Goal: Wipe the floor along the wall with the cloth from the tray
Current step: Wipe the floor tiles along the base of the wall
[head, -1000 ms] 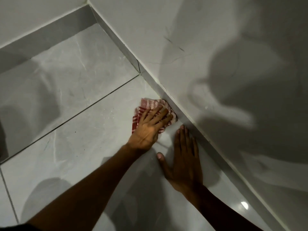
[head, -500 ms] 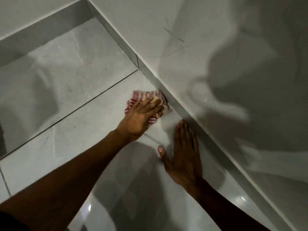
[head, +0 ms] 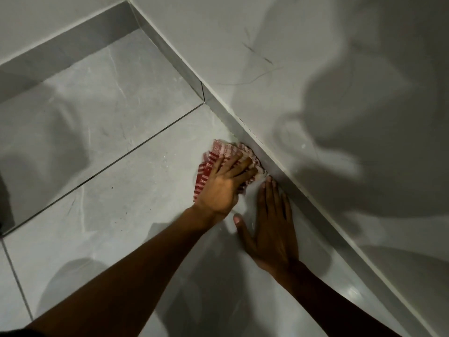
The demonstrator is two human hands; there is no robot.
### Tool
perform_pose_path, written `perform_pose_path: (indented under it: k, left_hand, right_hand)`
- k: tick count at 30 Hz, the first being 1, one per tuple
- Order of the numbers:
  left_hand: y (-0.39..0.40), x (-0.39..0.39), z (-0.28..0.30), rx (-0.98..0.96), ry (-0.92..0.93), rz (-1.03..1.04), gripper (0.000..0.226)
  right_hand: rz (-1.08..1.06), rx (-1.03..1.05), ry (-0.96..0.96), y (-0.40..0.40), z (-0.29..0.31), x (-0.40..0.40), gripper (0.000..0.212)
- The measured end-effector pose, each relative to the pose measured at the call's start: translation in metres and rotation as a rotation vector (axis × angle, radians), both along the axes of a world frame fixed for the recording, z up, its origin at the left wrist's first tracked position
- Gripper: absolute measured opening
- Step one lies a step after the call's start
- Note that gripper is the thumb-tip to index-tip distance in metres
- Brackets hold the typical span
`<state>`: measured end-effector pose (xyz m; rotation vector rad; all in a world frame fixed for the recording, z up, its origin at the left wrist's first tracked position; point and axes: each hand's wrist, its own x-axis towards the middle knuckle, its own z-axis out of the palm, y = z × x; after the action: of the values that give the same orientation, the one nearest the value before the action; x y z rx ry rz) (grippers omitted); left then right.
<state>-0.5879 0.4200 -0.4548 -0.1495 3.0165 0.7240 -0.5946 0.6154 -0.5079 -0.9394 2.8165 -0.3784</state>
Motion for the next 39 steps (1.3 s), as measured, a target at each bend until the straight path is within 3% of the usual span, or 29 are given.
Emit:
perform_pose_path:
  k: [4, 9, 14, 18, 24, 34, 36, 39]
  left_hand:
    - [-0.035, 0.008, -0.001, -0.012, 0.036, -0.16, 0.059]
    - [-0.039, -0.021, -0.006, -0.022, -0.027, 0.314, 0.065]
    - [-0.051, 0.004, -0.012, -0.118, 0.031, -0.047, 0.062]
    - [-0.047, -0.018, -0.01, -0.1, -0.027, 0.272, 0.065]
    - [-0.042, 0.025, -0.026, -0.261, 0.11, 0.128, 0.06]
    - [-0.035, 0.0, -0.024, -0.228, -0.007, 0.67, 0.067]
    - [-0.032, -0.008, -0.023, -0.195, -0.015, 0.603, 0.068]
    - [-0.034, 0.0, -0.024, -0.212, 0.029, 0.313, 0.064]
  right_hand:
    - [0.0, 0.0, -0.007, 0.002, 0.004, 0.0, 0.105]
    - [0.0, 0.047, -0.027, 0.0, 0.005, 0.0, 0.107]
    - [-0.002, 0.023, 0.014, 0.002, 0.003, 0.0, 0.107]
    - [-0.004, 0.04, 0.05, 0.002, -0.001, 0.001, 0.108]
    - [-0.01, 0.014, 0.069, 0.001, -0.003, 0.001, 0.109]
    - [-0.002, 0.036, 0.074, 0.0, -0.002, 0.0, 0.107]
    - [-0.004, 0.053, 0.084, 0.001, -0.002, 0.0, 0.107]
    - [-0.001, 0.055, 0.082, 0.001, 0.0, 0.001, 0.107]
